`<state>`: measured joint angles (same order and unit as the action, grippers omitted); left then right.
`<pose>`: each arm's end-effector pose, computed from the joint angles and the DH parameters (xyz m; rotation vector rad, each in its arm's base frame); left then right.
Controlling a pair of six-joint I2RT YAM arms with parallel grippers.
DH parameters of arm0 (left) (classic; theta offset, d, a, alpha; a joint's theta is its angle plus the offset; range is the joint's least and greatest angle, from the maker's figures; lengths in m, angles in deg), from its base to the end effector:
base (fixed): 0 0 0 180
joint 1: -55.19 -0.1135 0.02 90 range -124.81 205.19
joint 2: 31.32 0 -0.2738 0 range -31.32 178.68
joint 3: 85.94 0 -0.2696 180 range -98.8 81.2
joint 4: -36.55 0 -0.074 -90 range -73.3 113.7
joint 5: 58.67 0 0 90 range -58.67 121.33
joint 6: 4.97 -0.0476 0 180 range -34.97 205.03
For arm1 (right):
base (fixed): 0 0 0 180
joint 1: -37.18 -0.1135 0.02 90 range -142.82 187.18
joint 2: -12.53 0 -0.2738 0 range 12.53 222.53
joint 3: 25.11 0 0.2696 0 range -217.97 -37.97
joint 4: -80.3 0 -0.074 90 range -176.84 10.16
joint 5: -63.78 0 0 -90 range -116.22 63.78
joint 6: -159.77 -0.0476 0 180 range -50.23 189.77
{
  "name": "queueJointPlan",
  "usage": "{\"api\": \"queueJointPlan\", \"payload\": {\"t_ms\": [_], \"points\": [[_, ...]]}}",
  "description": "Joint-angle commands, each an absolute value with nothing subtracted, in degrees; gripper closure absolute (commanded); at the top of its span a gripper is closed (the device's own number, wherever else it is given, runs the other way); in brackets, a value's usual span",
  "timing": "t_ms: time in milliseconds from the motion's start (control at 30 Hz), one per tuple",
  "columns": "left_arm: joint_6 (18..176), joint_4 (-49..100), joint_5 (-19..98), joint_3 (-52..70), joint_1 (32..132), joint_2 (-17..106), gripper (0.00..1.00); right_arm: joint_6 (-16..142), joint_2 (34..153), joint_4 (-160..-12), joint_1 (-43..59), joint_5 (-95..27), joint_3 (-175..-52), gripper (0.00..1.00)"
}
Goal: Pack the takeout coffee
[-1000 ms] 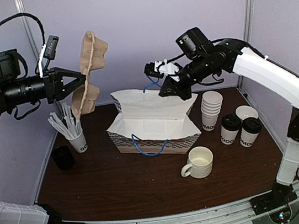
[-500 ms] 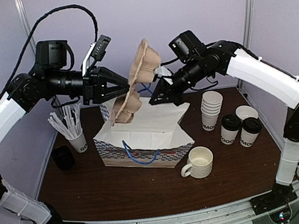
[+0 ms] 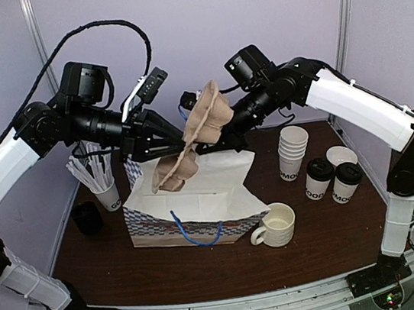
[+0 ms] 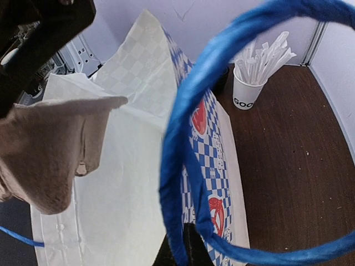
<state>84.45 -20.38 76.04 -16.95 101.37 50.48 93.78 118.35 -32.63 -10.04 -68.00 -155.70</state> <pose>0.1917 -0.2481 0.4659 1.3035 1.7090 -1.2792 0.2623 0.3301 0.4162 -1.6284 1.6175 1.0474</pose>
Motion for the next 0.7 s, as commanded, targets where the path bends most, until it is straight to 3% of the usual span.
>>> {"api": "queueJointPlan", "payload": {"t_ms": [0,333,667], "points": [[80.92,-24.54,73.07,-16.68,102.74,49.62,0.70,91.60,119.27,-31.79,-11.12,-70.23,-159.95,0.97],[75.00,-38.58,65.58,-18.76,105.20,51.66,0.71,92.03,122.12,-28.06,-12.46,-69.96,-163.01,0.95],[73.99,-46.63,56.67,-16.35,109.41,53.63,0.73,93.24,123.21,-26.57,-12.83,-67.27,-162.26,0.75]]}}
